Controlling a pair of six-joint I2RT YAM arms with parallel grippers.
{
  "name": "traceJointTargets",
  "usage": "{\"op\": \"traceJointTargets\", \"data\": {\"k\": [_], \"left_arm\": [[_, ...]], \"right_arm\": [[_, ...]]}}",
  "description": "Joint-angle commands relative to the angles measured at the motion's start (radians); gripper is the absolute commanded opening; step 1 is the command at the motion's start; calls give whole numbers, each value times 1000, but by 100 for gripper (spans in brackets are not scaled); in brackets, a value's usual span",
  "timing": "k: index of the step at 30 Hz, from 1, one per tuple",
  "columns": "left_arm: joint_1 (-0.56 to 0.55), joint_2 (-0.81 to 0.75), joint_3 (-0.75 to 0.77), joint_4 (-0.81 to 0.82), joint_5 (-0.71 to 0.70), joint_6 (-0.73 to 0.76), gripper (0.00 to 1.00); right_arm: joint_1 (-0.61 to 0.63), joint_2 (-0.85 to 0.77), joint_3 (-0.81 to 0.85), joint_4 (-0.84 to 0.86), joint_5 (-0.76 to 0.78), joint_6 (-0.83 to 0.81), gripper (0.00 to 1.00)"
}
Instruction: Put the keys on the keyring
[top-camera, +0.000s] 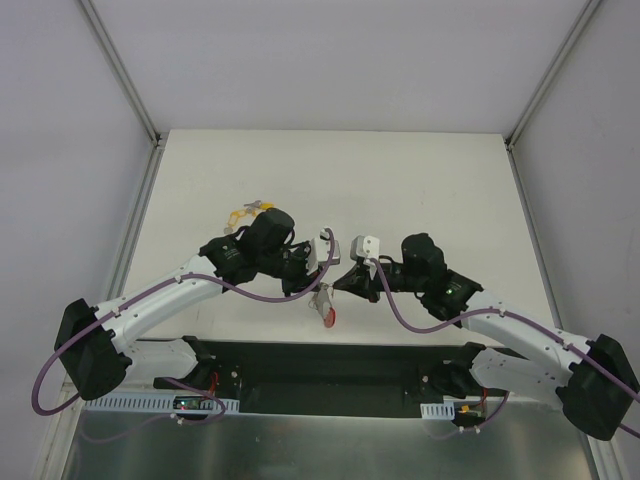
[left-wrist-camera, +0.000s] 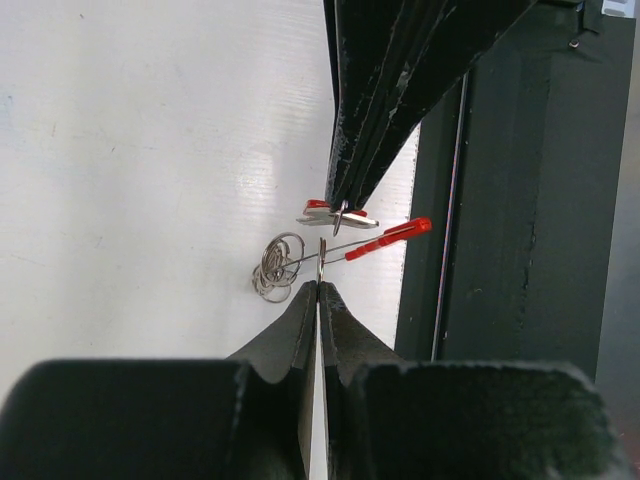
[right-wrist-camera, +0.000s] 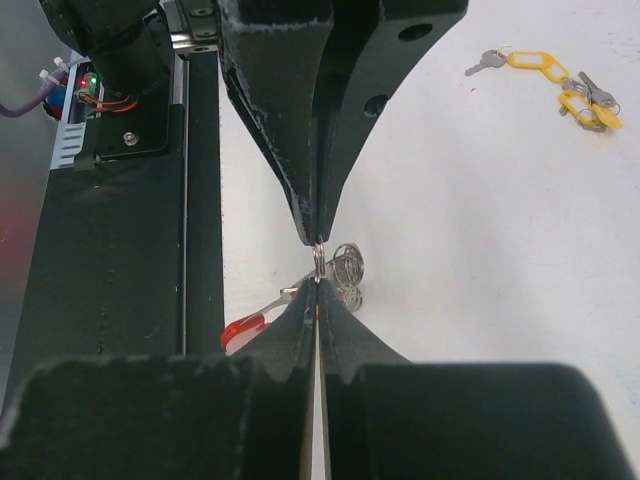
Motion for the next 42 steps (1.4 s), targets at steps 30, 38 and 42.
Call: {"op": "traceJointTargets", "data": {"k": [30, 38, 42], "left_arm": [[-7, -39, -13, 35, 44, 20, 0], [-8, -40, -13, 37, 47, 23, 0], [-7, -40, -13, 35, 46, 20, 0]], "right_arm": [[-5, 44, 0, 71, -21, -30, 1], [-5, 47, 0, 71, -26, -31, 1], [-7, 44, 0, 71, -30, -30, 1]]}}
